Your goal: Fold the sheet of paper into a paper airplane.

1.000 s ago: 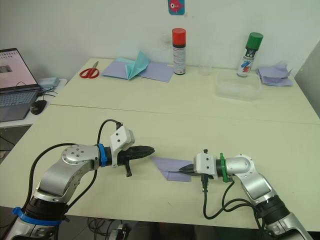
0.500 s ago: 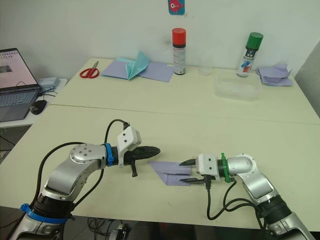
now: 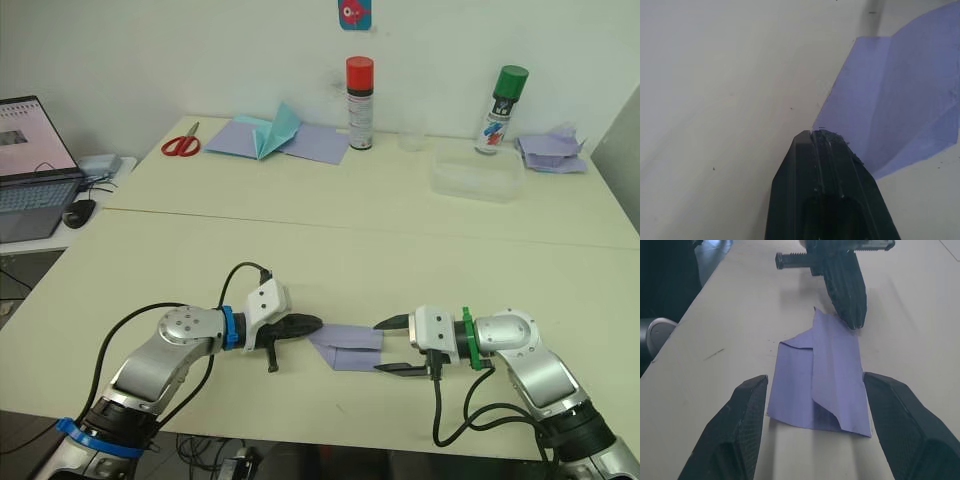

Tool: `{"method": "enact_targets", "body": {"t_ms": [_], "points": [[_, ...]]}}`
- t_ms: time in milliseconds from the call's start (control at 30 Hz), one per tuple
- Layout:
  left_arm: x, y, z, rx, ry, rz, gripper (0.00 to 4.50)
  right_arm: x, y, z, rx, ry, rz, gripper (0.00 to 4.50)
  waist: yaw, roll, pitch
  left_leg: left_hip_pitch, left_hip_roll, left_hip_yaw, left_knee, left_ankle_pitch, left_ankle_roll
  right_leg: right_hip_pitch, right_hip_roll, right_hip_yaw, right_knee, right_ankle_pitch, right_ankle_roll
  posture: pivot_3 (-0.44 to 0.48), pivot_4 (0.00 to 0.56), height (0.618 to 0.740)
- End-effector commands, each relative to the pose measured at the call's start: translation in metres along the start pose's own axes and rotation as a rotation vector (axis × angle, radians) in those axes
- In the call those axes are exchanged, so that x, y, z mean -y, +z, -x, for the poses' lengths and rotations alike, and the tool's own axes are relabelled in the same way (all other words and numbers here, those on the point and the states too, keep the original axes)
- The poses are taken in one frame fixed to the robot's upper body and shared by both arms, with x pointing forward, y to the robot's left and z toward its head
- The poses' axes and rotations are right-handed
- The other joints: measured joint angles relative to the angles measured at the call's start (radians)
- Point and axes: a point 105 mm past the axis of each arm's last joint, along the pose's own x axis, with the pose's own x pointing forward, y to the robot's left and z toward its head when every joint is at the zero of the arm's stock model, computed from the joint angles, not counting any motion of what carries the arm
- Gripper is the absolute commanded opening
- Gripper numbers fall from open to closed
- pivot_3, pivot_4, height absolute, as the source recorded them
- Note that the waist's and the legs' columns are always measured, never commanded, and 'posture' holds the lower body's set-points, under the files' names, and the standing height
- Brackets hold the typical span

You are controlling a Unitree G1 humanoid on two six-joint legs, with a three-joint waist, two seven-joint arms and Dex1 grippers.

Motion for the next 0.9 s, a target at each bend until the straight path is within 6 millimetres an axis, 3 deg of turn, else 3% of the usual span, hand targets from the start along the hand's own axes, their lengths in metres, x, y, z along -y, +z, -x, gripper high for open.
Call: {"method": "enact_targets", "body": {"t_ms": [33,233,267,367,567,900], "points": [[0.004,0.0,-0.005,0.001,-0.027,-0.034,0.0,-0.001,0.013,0.007,0.026,-0.015,0.024,3.14,0.0,0.0,0.0,0.0,0.0,0.0,0.0,0.0,0.0,0.0,0.0,0.0,0.0,0.0,0.0,0.0,0.15,0.74],[0.009,-0.012,-0.006,-0.054,-0.055,-0.06,0.0,-0.003,0.013,0.013,0.022,-0.012,0.005,3.14,0.0,0.0,-0.001,0.001,0.0,0.0,0.0,0.0,0.0,0.001,0.0,0.0,0.0,0.0,0.0,0.0,0.15,0.74],[0.008,-0.013,-0.006,-0.058,-0.051,-0.061,0.0,-0.004,0.013,0.014,0.022,-0.009,0.0,2.98,0.0,0.0,-0.001,0.001,0.0,0.0,0.0,0.0,0.0,0.001,0.0,0.0,0.0,0.0,0.0,0.0,0.15,0.74],[0.007,-0.015,-0.007,-0.063,-0.044,-0.06,0.0,-0.01,0.009,0.016,0.009,0.015,-0.025,2.22,0.0,0.0,-0.001,0.001,0.0,0.0,0.0,0.0,0.0,0.002,0.0,0.0,0.0,0.0,0.0,0.0,0.15,0.74],[0.007,-0.015,-0.006,-0.069,-0.05,-0.063,0.0,-0.021,-0.014,0.014,-0.077,0.02,-0.037,0.03,0.0,0.0,-0.001,0.002,-0.001,0.0,0.0,0.0,0.0,0.002,0.0,0.0,0.0,-0.001,0.001,0.0,0.15,0.74],[0.008,-0.015,-0.007,-0.074,-0.069,-0.071,0.0,-0.014,-0.015,-0.02,-0.024,-0.036,-0.024,0.03,0.0,0.001,-0.002,0.002,-0.001,0.0,0.0,0.0,0.0,0.002,0.0,0.0,0.0,-0.002,0.004,0.0,0.15,0.74]]}}
